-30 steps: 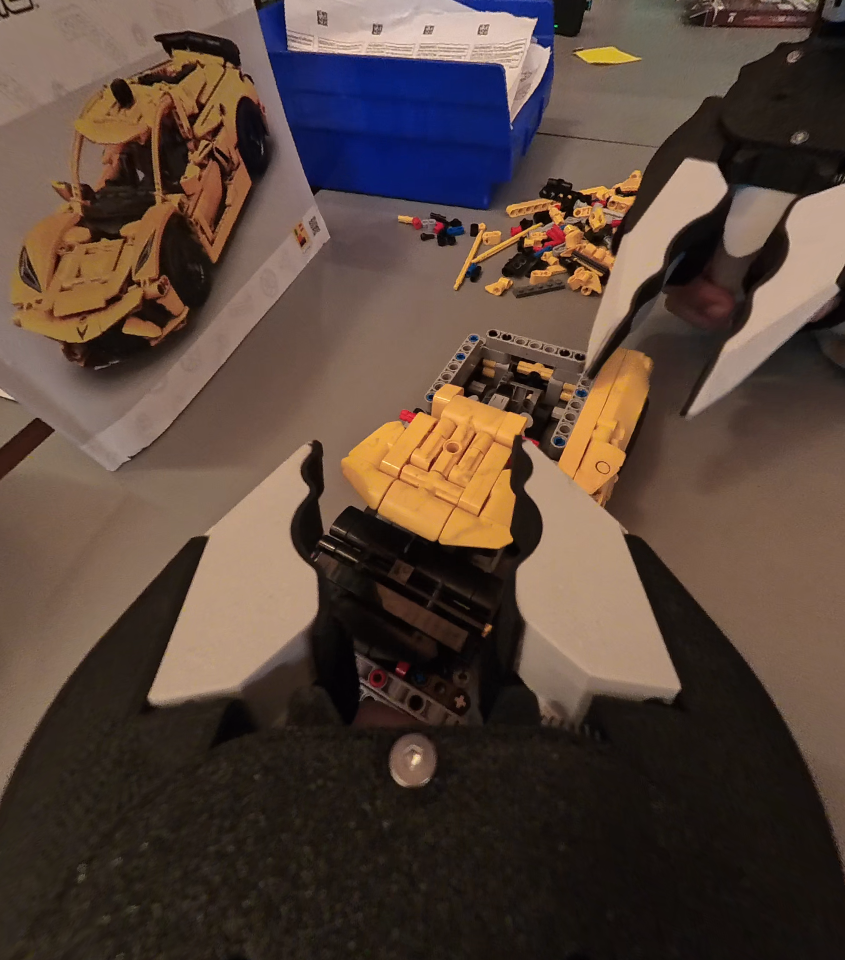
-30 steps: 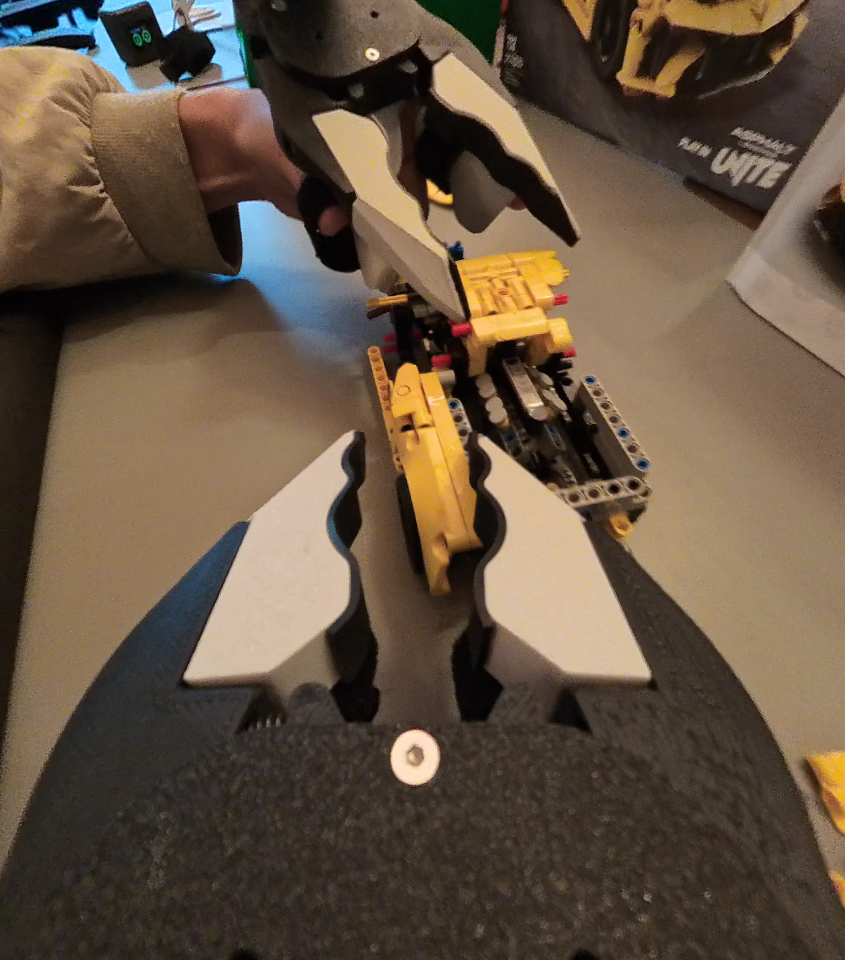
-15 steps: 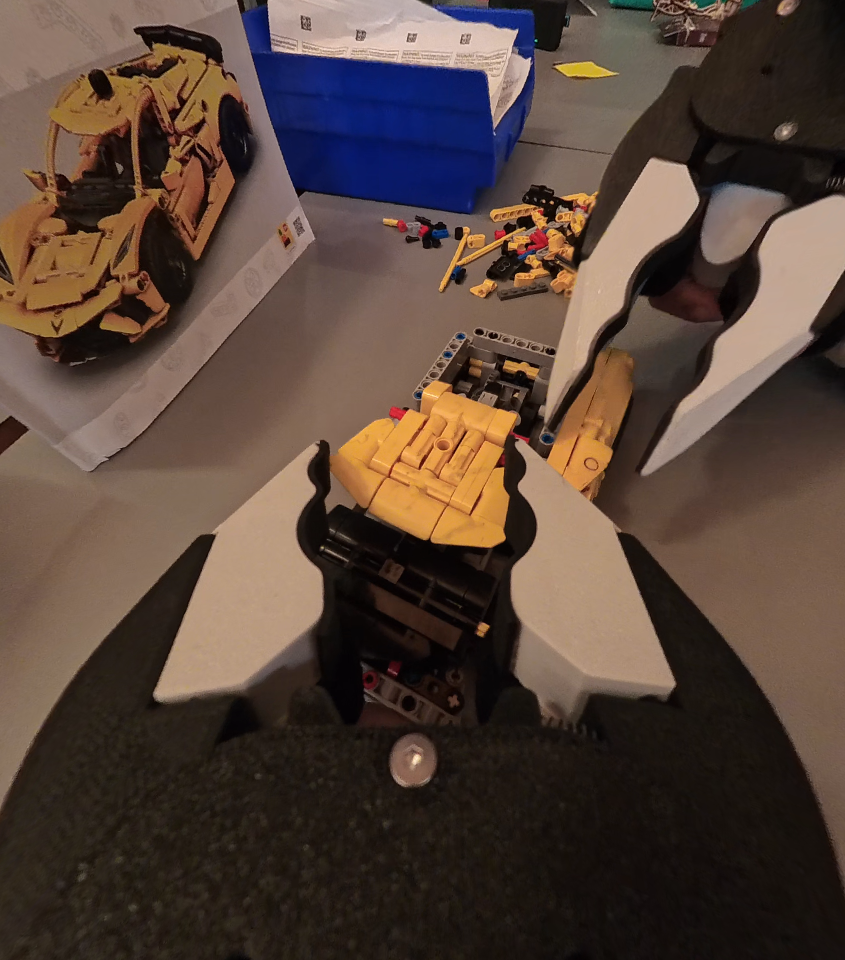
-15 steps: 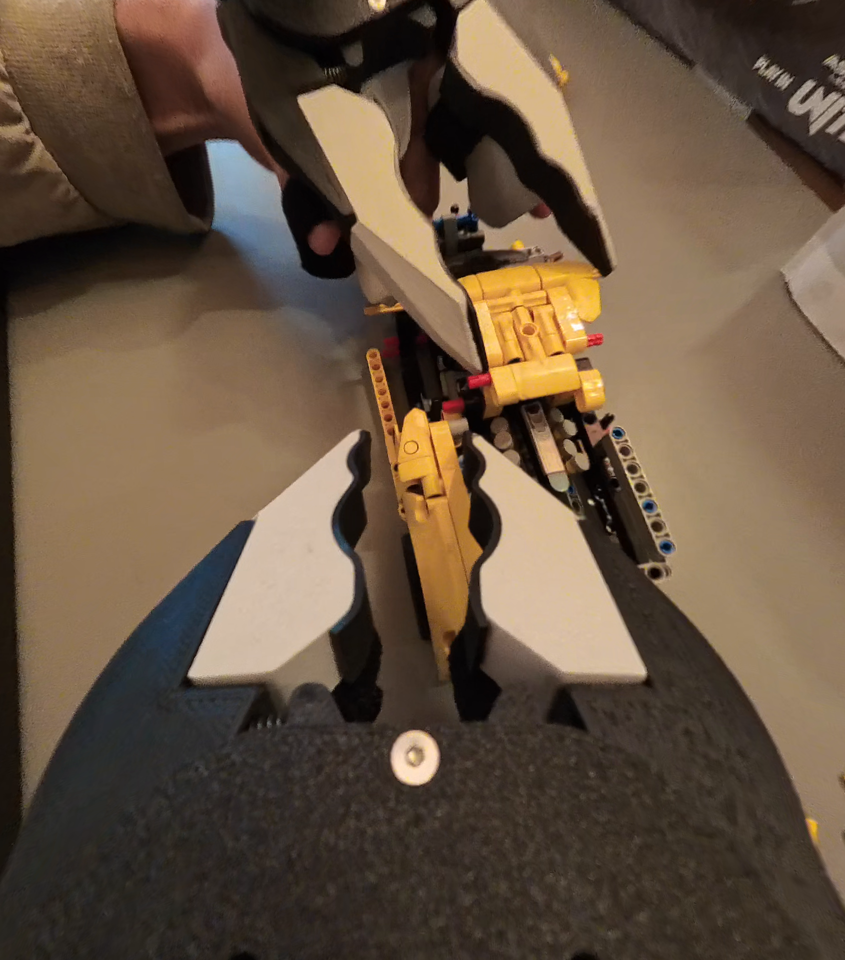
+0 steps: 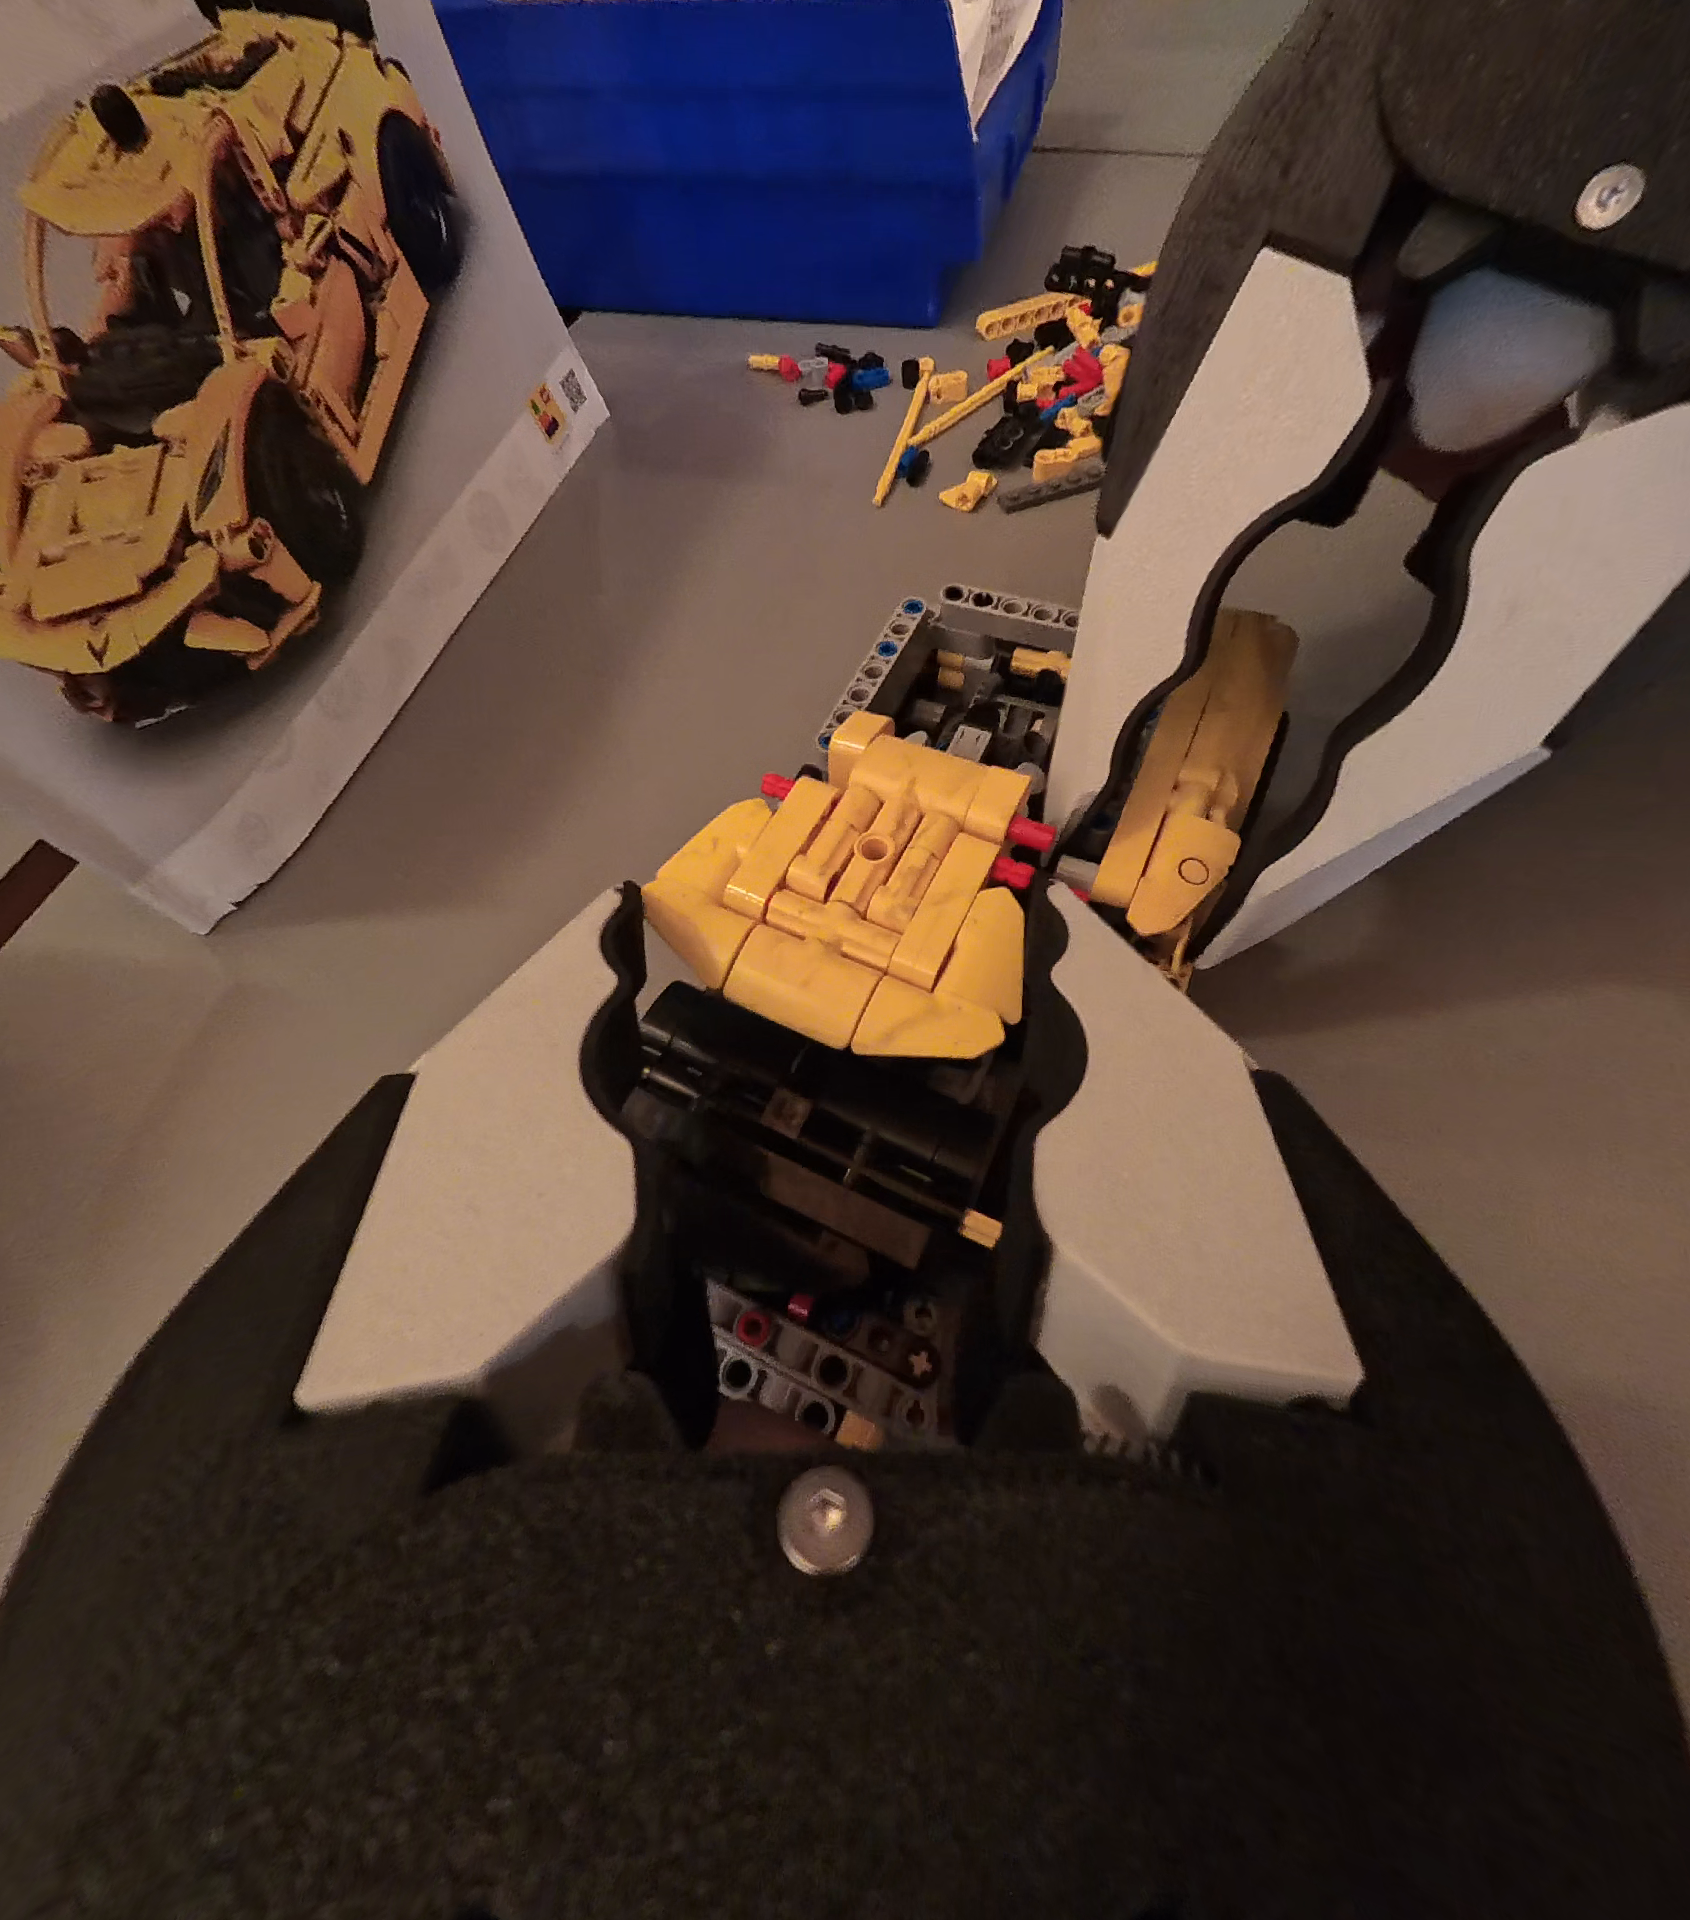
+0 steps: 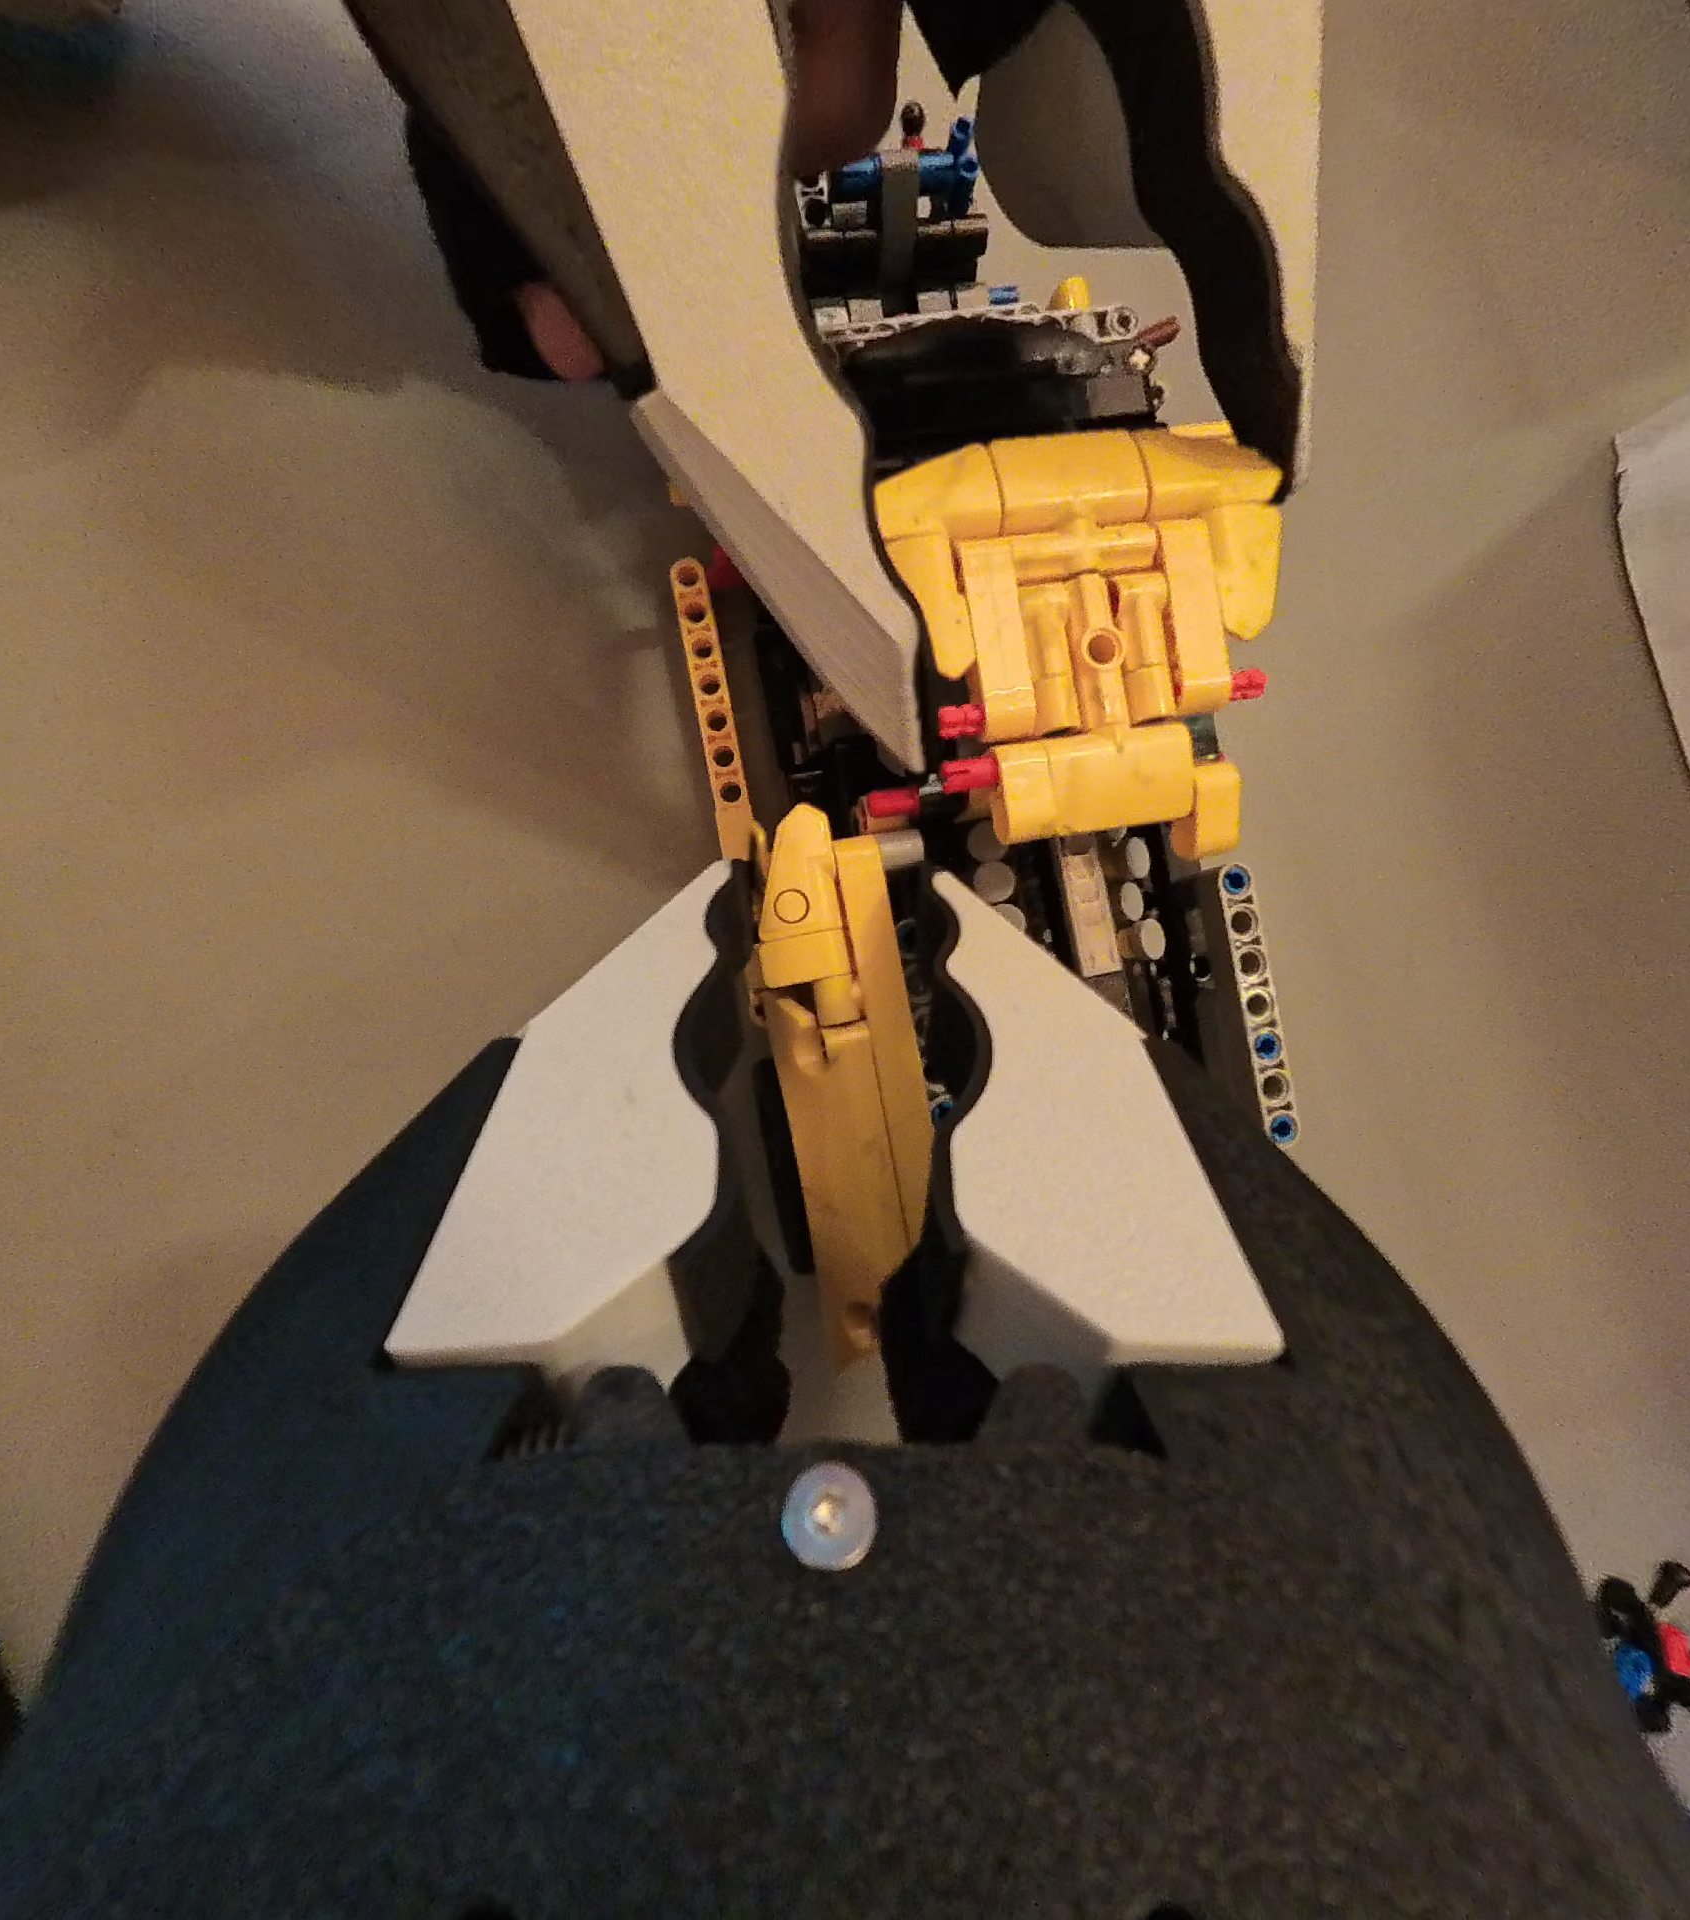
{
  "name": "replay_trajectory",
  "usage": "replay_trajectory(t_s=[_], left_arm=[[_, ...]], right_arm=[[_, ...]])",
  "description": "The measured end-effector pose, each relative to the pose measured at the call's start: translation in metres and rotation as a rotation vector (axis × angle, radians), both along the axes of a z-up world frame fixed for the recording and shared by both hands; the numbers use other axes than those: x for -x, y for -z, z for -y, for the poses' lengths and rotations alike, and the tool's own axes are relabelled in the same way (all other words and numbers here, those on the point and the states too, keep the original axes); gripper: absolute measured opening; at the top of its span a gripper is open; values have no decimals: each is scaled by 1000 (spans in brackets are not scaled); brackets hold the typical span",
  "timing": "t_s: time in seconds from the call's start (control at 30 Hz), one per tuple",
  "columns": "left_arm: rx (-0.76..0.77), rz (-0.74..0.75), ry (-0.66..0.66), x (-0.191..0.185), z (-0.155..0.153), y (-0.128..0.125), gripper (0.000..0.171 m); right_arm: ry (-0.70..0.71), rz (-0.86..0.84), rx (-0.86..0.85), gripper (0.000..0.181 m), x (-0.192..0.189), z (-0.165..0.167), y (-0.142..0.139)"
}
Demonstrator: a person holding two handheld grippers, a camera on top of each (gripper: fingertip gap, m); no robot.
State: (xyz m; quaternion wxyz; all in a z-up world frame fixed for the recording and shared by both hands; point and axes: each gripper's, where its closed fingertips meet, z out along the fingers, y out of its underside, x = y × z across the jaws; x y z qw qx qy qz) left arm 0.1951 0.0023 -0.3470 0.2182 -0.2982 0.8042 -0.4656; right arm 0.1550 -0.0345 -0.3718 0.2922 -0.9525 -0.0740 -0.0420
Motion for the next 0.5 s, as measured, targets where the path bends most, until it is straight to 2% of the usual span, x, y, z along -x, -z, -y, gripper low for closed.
replay_trajectory(t_s=[0.07, 0.2, 0.4, 0.5], left_arm=[[2, -18, -18, -2, 2, 2, 72], [-22, -46, -30, -4, 7, 3, 72], [-8, -53, -15, -3, 11, 4, 72], [0, -54, -9, -3, 12, 4, 72]], right_arm=[[-21, 51, -2, 27, -2, 2, 1], [-8, -15, -30, 26, -3, 8, -1], [-60, 29, -47, 24, -1, 14, 0], [-64, -10, -62, 24, 0, 15, -1]])
